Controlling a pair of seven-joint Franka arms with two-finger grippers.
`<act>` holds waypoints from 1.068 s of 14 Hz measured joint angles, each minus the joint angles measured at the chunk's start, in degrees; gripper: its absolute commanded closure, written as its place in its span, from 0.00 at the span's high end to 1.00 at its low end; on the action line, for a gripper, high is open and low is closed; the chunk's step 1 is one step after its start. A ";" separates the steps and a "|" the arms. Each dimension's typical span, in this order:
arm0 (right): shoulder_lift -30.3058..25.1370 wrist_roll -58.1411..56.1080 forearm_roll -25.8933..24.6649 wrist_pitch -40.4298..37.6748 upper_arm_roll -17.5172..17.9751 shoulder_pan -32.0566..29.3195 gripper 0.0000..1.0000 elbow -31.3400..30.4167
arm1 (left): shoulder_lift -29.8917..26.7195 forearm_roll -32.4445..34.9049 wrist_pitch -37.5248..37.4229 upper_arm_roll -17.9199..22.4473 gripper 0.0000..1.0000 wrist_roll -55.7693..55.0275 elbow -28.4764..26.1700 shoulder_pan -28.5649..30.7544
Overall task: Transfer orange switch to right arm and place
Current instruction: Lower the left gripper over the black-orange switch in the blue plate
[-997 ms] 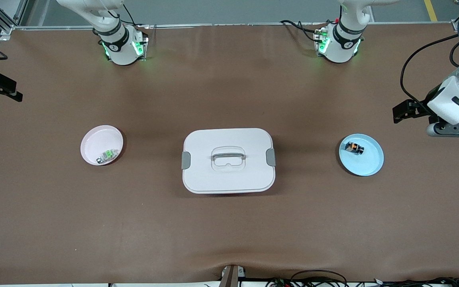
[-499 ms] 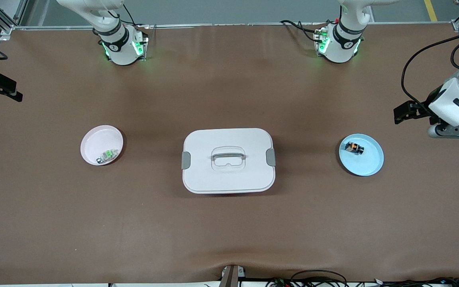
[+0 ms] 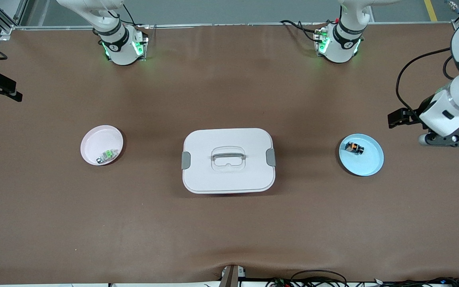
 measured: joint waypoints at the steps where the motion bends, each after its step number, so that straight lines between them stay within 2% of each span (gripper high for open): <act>1: 0.00 0.00 0.00 0.00 0.00 0.00 1.00 0.00 | 1.12 0.00 0.11 -0.01 1.00 0.89 0.02 -0.01; 10: 0.00 0.00 0.00 0.00 -0.02 0.00 1.00 -0.02 | 9.92 0.00 7.14 0.08 1.00 17.69 -0.39 0.51; 12: 0.00 0.00 0.00 0.00 -0.03 0.00 1.00 -0.02 | 11.16 0.00 11.45 0.09 1.00 19.31 -2.45 1.09; 15: 0.00 0.00 0.00 0.01 -0.04 0.00 1.00 -0.03 | 11.82 0.00 21.21 0.09 1.00 19.87 -8.82 1.58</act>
